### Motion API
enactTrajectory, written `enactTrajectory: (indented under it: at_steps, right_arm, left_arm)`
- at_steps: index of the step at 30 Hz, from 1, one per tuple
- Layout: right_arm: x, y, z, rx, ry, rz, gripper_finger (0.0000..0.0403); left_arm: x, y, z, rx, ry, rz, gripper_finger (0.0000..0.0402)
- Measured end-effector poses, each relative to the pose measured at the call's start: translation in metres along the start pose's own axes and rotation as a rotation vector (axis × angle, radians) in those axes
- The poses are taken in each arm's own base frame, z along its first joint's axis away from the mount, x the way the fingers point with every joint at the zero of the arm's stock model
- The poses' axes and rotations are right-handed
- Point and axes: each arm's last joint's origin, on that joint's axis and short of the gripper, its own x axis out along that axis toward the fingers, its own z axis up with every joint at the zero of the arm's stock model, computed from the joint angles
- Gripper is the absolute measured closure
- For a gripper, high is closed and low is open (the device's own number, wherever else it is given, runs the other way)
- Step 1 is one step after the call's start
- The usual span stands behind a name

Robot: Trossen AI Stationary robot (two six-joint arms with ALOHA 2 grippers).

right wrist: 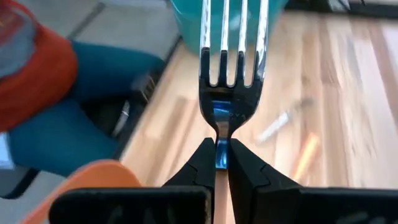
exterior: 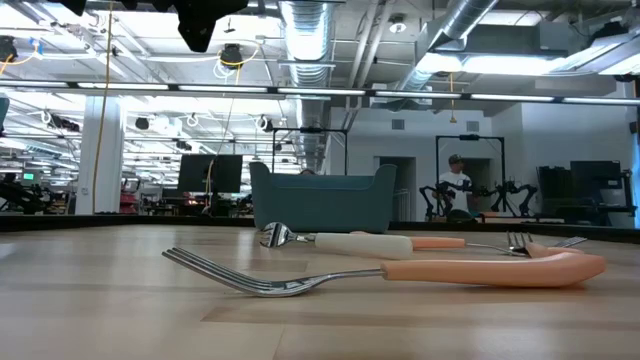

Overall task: Sort silverware by color (type)
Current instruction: Put the orange fork into the orange bin

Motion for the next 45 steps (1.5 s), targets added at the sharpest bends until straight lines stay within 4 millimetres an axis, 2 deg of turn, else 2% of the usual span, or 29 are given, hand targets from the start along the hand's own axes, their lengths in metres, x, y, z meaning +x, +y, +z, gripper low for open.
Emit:
enactTrajectory:
  at_steps: [4, 8, 20, 26, 32, 45]
  right_arm:
    - [0.005, 0.006, -0.011, 0.030, 0.100, -0.019, 0.0363]
    - [0.012, 0.015, -0.015, 0.056, 0.129, -0.010, 0.0363]
    - [0.030, 0.047, -0.038, -0.063, 0.268, 0.011, 0.0363]
    - [0.042, 0.057, -0.062, 0.001, 0.461, -0.076, 0.0363]
    - [0.059, 0.071, -0.079, -0.008, 0.614, -0.044, 0.0363]
    - [0.085, 0.078, -0.097, -0.132, 0.773, -0.012, 0.0363]
  left_arm:
    - [0.000, 0.000, 0.000, 0.000, 0.000, 0.004, 0.0167]
    - [0.000, 0.000, 0.000, -0.001, 0.003, 0.005, 0.0167]
    - [0.000, 0.001, -0.002, -0.002, 0.016, 0.020, 0.0167]
    - [0.000, 0.001, -0.003, -0.002, 0.024, 0.022, 0.0167]
    - [0.000, 0.002, -0.003, 0.013, 0.022, 0.070, 0.0167]
    - [0.000, 0.004, -0.003, 0.017, 0.024, 0.098, 0.0167]
